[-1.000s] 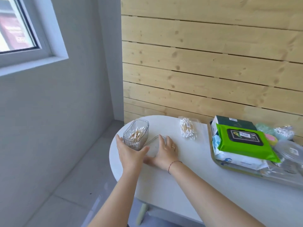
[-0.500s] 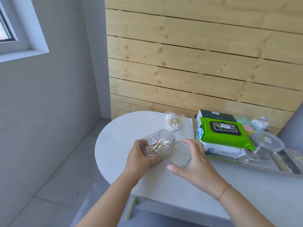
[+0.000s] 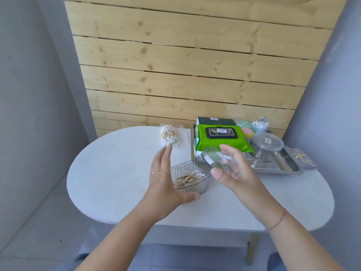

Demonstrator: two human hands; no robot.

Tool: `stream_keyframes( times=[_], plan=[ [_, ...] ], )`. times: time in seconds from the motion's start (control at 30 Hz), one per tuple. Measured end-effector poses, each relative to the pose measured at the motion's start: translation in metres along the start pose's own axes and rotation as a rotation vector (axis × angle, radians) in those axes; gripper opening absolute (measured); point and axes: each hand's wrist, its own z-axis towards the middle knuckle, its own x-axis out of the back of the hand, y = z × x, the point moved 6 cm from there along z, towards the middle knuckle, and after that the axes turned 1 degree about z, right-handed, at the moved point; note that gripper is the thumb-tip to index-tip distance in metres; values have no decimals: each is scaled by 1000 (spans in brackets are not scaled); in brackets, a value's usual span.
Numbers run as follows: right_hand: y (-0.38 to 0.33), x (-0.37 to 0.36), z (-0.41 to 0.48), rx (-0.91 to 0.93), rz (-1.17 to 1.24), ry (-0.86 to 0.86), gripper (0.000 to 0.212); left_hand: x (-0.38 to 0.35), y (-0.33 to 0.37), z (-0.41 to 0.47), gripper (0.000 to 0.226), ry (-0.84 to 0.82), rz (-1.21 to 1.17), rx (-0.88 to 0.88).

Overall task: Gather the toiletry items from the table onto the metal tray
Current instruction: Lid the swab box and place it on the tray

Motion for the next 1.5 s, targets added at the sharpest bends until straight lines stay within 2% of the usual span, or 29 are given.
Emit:
stream_keyframes(
  times=[0.1,0.2,0.27,0.37,0.47,0.53,0.63,0.73,0.93,1.13,1.5],
  plan=[
    [-6,-6,4,-84,553,-76,93,7,42,-5,115,109,22,-273],
    [-12,-24,5,-241,993,-310,100,5,65,-7,95,145,-22,-408],
    [-20,-34,2,-289,1133,-468,97,9,69,-6,86,176,-48,-408],
    [-24,-40,1,-311,1183,-561,88,17,62,0,84,189,-120,-313],
    [-20,-36,7,-359,1082,-524,84,22,48,10,85,196,-128,-237],
    [-8,-21,20,-354,732,-305,64,23,37,14,86,210,-70,-177],
    [4,4,41,-201,134,62,32,20,20,14,90,199,14,-59],
    [16,-1,54,-105,-117,110,25,9,8,11,90,154,65,16],
    [39,-6,61,-136,-119,96,25,0,-5,14,90,103,77,87],
    [48,-8,64,-154,-96,95,26,1,-6,13,83,85,82,86],
    [45,-11,68,-77,-98,137,21,3,-11,6,80,82,27,116]
  ],
)
